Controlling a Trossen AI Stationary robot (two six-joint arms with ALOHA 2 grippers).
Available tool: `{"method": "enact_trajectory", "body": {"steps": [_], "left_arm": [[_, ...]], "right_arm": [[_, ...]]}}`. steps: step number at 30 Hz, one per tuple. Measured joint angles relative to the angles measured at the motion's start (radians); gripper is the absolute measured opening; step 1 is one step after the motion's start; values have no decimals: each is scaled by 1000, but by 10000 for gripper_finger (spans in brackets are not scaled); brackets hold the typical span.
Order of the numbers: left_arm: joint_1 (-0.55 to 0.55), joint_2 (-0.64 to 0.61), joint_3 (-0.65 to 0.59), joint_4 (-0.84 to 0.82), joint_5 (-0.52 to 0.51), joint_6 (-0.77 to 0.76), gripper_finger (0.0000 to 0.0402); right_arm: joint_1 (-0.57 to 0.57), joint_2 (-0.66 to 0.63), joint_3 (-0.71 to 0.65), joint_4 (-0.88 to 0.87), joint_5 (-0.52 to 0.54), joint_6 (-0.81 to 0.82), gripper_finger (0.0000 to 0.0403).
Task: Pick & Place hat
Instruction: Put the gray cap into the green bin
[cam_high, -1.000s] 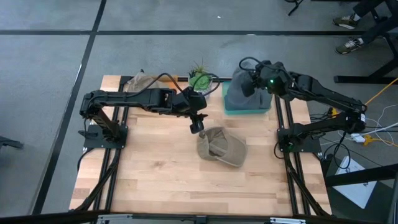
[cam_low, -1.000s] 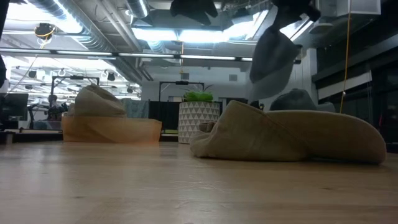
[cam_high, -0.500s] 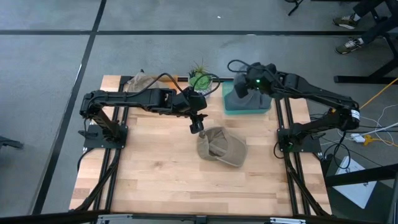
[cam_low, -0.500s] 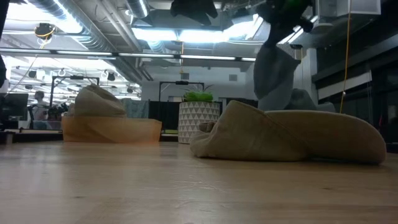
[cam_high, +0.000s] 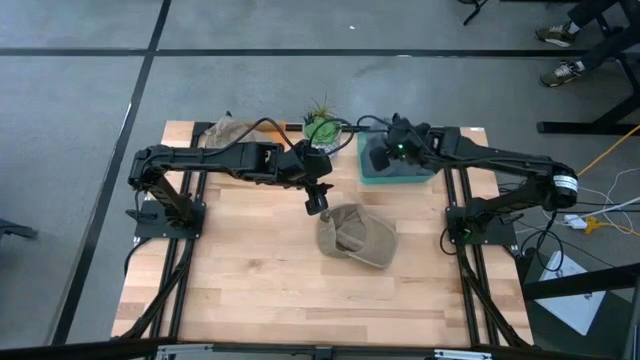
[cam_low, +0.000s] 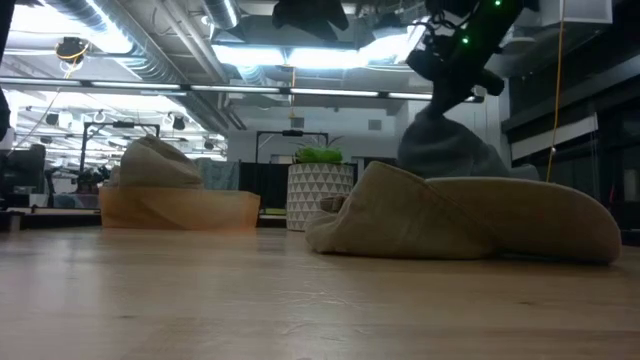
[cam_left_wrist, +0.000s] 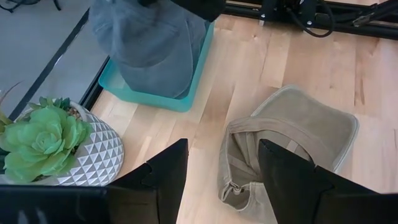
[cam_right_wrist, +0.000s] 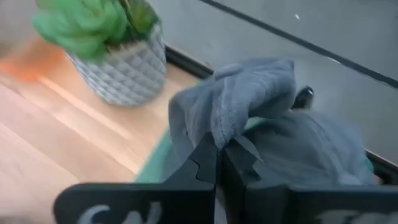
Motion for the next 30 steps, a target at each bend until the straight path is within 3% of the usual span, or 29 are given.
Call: {"method": "enact_trajectory", "body": {"steps": [8, 15, 22, 30], "left_arm": [[0, 0, 0, -1, 0, 1, 189], [2, 0, 0, -1, 0, 17, 191], [2, 0, 0, -1, -1, 27, 190], [-6, 0, 0, -11, 1, 27, 189]], "right_arm": [[5, -57, 0, -267, 93, 75, 4], [5, -105, 0, -409, 90, 177, 17], [5, -103, 0, -430, -5, 186, 46], [5, -103, 0, -430, 0, 105, 110]]}}
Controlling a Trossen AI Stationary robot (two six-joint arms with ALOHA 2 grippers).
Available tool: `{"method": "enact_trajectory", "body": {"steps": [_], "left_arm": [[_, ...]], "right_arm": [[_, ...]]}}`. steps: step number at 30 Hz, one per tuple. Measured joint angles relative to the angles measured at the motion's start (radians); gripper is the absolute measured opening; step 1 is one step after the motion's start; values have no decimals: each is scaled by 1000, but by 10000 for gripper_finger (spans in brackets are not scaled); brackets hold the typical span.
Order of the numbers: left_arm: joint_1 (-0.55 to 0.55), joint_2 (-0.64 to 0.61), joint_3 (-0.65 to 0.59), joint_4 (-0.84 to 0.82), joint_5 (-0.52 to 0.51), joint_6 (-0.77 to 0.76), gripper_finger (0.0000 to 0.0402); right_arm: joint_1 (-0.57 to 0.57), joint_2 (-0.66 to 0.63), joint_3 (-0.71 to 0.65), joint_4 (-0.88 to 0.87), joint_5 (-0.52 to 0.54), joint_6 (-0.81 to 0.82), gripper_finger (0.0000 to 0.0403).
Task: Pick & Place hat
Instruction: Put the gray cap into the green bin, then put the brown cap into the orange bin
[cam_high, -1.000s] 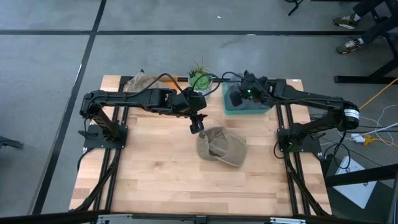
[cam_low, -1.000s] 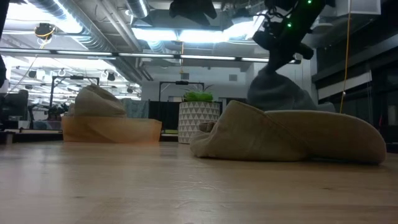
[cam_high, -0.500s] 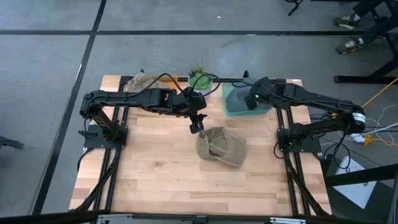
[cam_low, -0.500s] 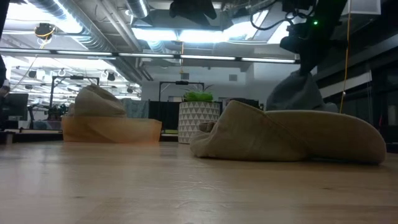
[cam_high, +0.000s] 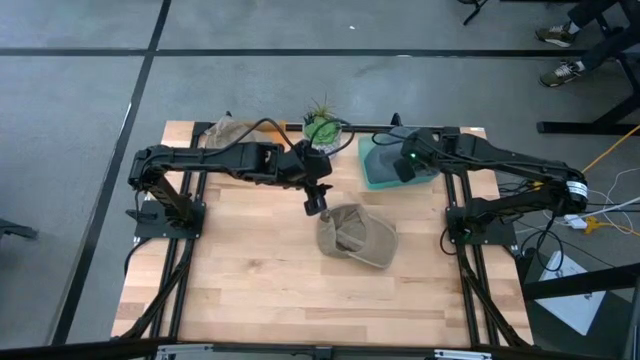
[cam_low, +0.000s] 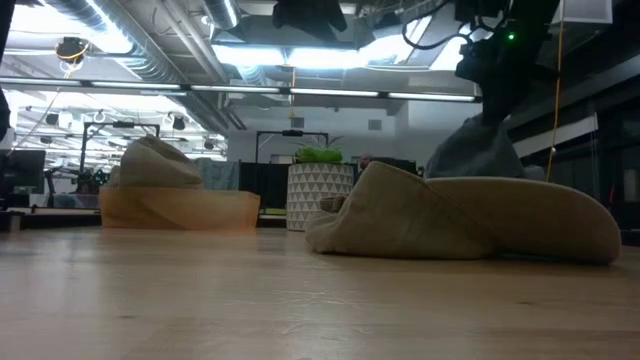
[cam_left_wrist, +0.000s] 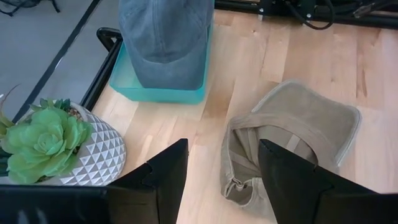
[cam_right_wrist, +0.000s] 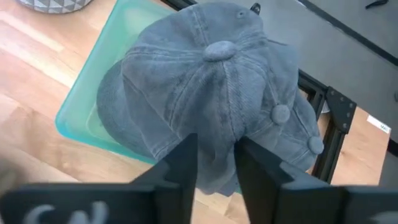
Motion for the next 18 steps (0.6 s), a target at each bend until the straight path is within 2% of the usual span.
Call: {"method": "enact_trajectory", "body": {"steps": [4, 9, 13, 18], "left_arm": [[-1, 0, 0, -18, 1, -7, 190], [-1, 0, 0, -20, 1, -19, 191], [-1, 0, 0, -20, 2, -19, 189], [-1, 0, 0, -20, 1, -18, 191]], "right_arm": [[0, 0, 0, 0, 8, -7, 165], [1, 0, 8, 0, 8, -132, 212], [35, -7, 36, -1, 11, -199, 218], [110, -22, 88, 0, 7, -262, 205]]}}
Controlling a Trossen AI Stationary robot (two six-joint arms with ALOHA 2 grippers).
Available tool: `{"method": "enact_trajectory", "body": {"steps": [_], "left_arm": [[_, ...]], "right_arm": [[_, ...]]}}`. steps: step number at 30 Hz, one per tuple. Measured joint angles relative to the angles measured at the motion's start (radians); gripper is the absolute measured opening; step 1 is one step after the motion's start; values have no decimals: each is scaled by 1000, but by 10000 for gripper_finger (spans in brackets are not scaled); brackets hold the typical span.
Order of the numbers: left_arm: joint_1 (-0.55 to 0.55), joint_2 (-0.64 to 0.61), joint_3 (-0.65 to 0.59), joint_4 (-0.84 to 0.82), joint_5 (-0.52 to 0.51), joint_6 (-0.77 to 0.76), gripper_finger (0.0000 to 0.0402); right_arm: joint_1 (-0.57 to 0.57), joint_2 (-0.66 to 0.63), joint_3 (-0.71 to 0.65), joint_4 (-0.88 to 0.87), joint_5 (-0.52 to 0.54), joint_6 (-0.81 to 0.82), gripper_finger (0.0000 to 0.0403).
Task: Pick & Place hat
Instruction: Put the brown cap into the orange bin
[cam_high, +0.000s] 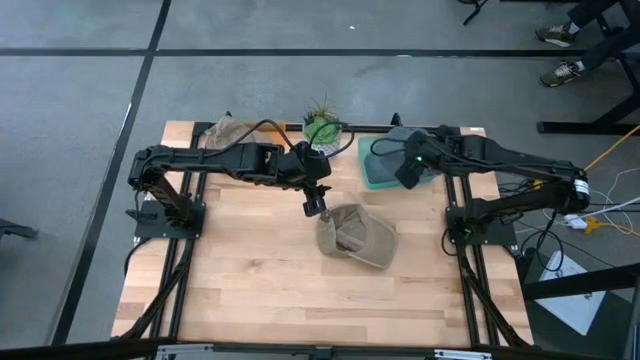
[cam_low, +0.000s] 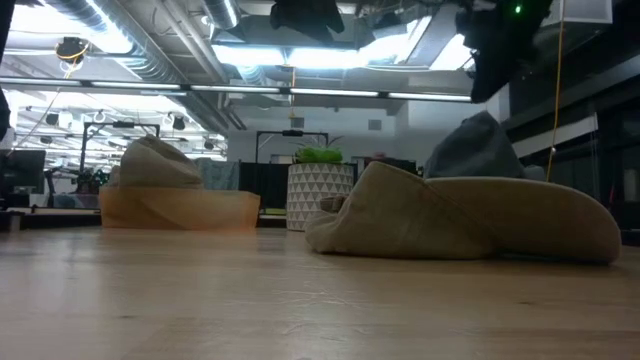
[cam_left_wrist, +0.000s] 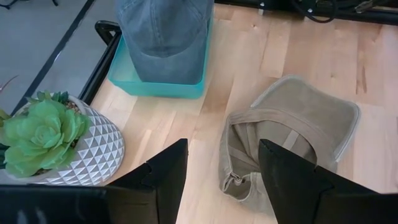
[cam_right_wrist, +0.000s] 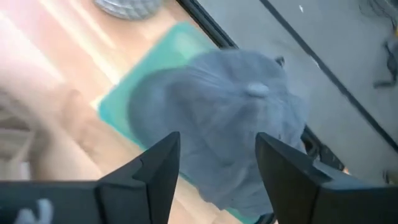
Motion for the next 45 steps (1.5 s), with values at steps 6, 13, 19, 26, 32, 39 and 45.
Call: {"method": "enact_trajectory", "body": {"steps": [6, 13, 19, 26, 32, 39, 45], "left_arm": [[0, 0, 0, -3, 2, 0, 191], [-25, 0, 0, -28, 6, 17, 191], [-52, 0, 0, -33, 101, 162, 191], [-75, 32, -21, -14, 207, 313, 189], [-85, 65, -51, -56, 215, 251, 187], [-87, 81, -48, -53, 212, 184, 186], [-91, 82, -48, -64, 211, 167, 185]], "right_arm": [[113, -5, 36, 6, -118, -7, 191], [254, -5, 36, 68, -343, -19, 188], [369, -5, 36, 111, -410, 44, 188], [483, -5, 12, 154, -409, 117, 188], [577, -4, -99, 242, -423, 219, 188], [684, 30, -229, 459, -453, 339, 188], [761, 117, -252, 526, -452, 392, 188]]}}
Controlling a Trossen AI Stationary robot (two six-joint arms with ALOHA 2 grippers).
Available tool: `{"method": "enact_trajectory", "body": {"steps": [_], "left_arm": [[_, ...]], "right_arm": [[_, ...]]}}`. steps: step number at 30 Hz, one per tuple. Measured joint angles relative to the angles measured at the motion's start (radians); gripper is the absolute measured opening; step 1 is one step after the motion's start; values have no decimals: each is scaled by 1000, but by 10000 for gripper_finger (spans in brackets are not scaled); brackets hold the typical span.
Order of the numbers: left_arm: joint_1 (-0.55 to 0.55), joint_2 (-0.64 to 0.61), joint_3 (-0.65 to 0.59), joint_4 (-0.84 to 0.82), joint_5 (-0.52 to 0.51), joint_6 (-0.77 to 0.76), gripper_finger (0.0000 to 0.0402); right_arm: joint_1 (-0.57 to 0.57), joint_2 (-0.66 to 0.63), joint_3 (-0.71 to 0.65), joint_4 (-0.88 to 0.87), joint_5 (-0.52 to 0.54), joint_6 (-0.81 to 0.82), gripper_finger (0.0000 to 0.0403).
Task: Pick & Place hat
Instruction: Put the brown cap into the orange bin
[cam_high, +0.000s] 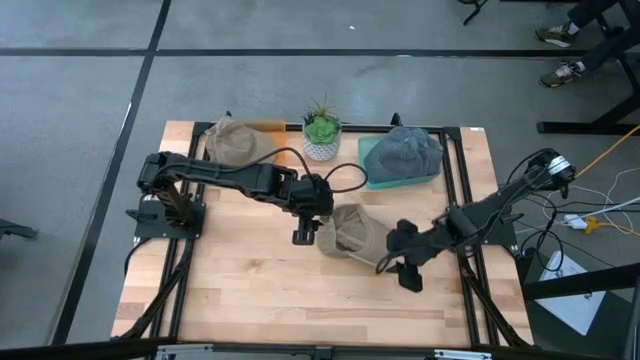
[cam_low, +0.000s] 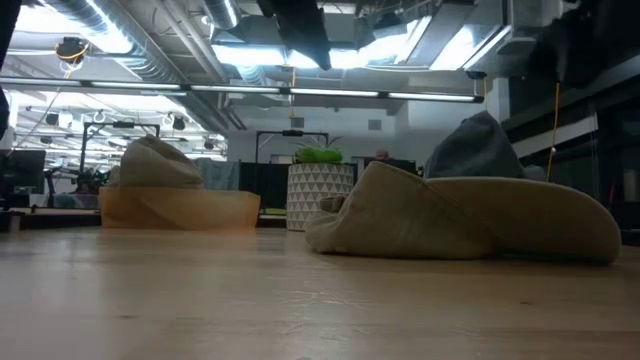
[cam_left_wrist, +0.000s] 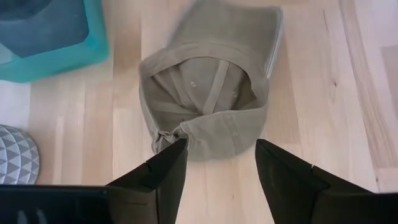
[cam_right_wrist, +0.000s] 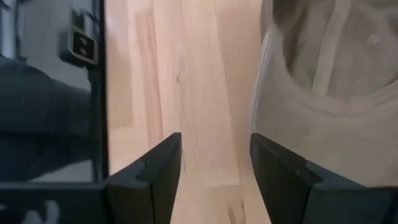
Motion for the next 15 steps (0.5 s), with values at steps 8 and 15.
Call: {"method": "enact_trajectory", "body": {"steps": [8, 15], "left_arm": [[0, 0, 0, -18, 0, -44, 184], [-3, 0, 0, -18, 0, -91, 184]], "right_arm": [[43, 130, 0, -1, 38, -3, 188], [42, 182, 0, -1, 116, -30, 188]]}}
